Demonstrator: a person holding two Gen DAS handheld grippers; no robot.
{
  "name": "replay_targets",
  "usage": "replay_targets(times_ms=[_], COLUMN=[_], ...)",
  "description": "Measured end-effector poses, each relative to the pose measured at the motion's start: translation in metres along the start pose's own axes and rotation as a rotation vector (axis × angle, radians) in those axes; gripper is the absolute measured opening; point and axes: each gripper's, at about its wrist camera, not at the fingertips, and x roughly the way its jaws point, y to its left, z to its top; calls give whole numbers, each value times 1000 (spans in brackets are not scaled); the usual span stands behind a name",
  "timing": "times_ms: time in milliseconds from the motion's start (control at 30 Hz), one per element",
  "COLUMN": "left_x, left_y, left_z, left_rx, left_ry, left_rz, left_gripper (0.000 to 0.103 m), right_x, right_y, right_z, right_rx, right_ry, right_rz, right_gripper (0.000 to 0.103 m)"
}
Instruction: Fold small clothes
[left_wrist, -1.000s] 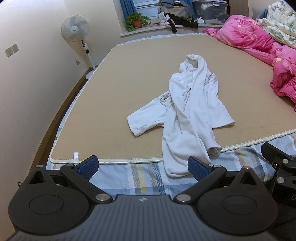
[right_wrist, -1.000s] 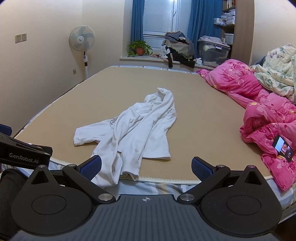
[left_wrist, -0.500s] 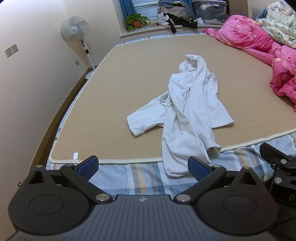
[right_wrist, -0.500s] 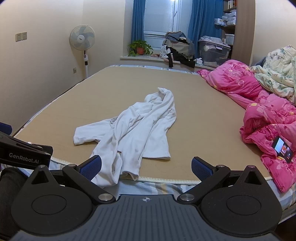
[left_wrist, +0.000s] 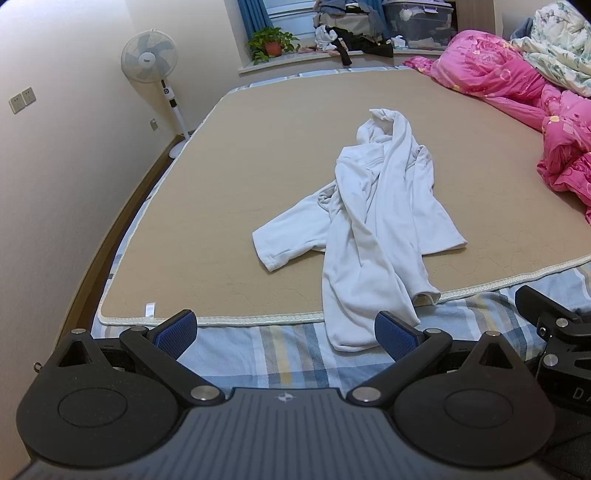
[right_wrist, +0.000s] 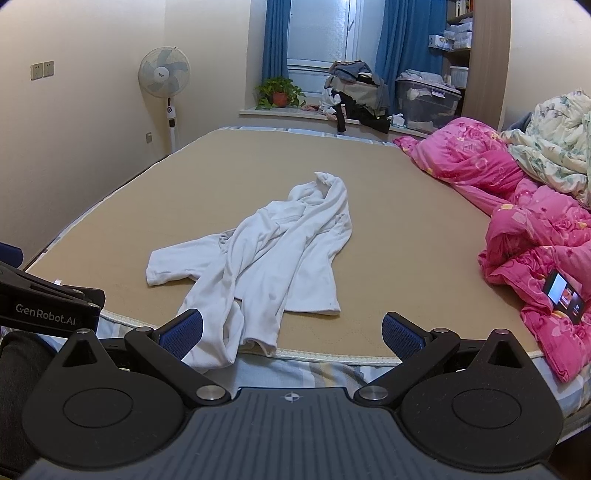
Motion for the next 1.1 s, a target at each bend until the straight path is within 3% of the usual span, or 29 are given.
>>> replay_targets(times_ms=[867,1100], left_x=[3,25], left_y=[1,14], left_z=[-2,15], left_rx=[-2,-59], left_ry=[18,46], left_rz=[-19,-88], left_gripper=[102,102], right_x=[6,22], right_y=[6,-12], right_z=[-3,5], right_rx=[10,36], right_ry=[17,24], right_rz=[4,-2], right_gripper=[102,102])
